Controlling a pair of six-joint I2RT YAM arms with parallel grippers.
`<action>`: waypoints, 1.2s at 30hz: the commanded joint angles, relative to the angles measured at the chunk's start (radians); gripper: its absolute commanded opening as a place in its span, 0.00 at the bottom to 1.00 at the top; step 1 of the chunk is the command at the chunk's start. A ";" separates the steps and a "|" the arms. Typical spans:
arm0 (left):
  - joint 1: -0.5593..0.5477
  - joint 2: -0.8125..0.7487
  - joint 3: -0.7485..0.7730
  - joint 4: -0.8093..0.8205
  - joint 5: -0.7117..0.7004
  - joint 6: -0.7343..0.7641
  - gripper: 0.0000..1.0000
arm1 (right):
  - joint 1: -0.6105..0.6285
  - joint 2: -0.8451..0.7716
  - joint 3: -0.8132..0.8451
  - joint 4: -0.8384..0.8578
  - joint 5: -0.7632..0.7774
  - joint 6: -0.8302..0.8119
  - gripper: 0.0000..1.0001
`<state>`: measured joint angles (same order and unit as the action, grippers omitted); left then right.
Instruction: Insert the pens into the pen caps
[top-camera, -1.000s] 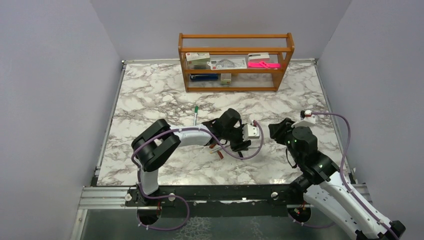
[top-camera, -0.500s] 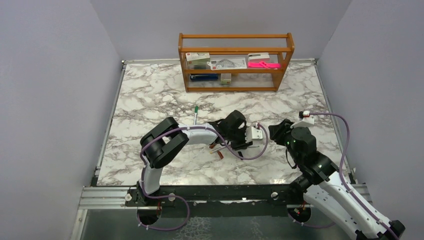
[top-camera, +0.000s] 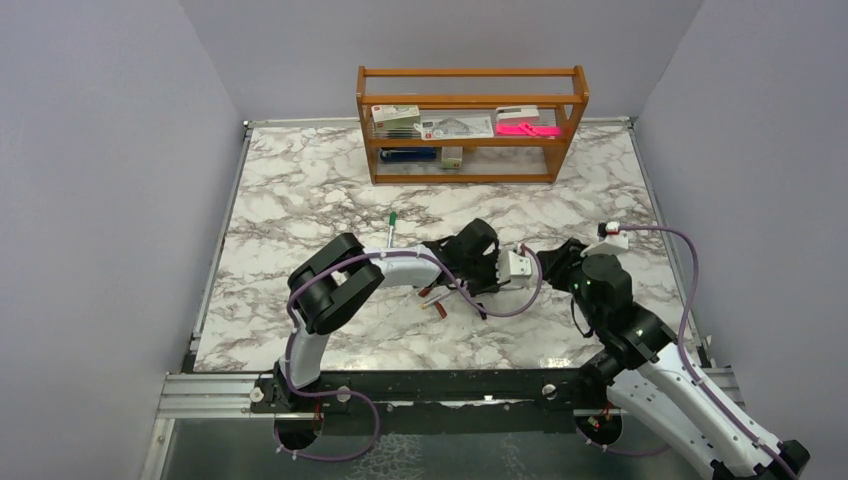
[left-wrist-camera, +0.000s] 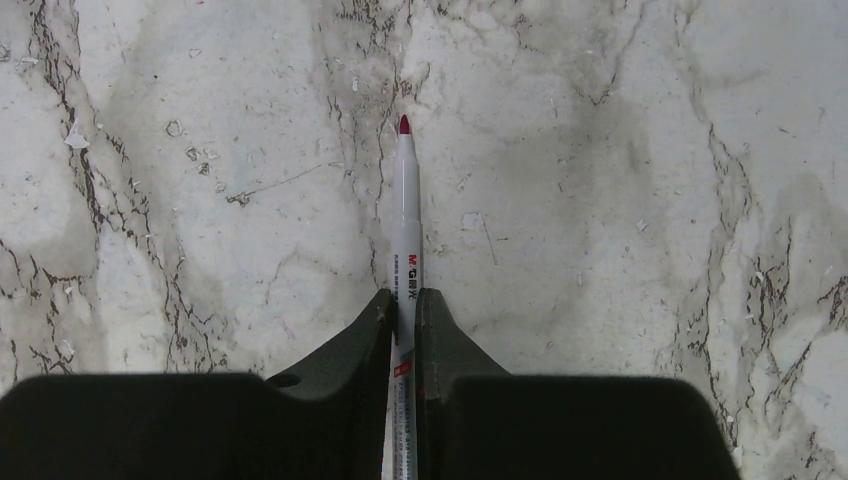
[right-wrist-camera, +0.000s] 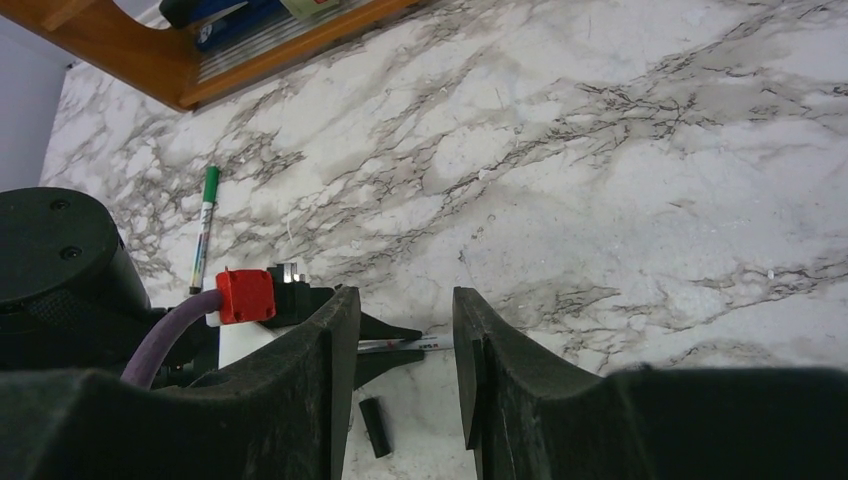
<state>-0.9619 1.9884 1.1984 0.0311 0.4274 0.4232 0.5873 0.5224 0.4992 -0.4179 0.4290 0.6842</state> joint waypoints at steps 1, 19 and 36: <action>-0.005 -0.010 -0.034 0.093 0.033 -0.097 0.00 | -0.003 0.000 -0.013 0.039 -0.009 0.022 0.39; -0.003 -0.281 -0.305 0.788 -0.074 -0.585 0.00 | -0.003 0.116 0.053 0.118 -0.014 -0.029 0.57; -0.005 -0.330 -0.339 0.901 -0.004 -0.647 0.00 | -0.003 0.148 0.029 0.228 -0.116 -0.009 0.01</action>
<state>-0.9627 1.7027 0.8715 0.8574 0.3935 -0.2123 0.5911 0.6609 0.5282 -0.2024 0.3241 0.6861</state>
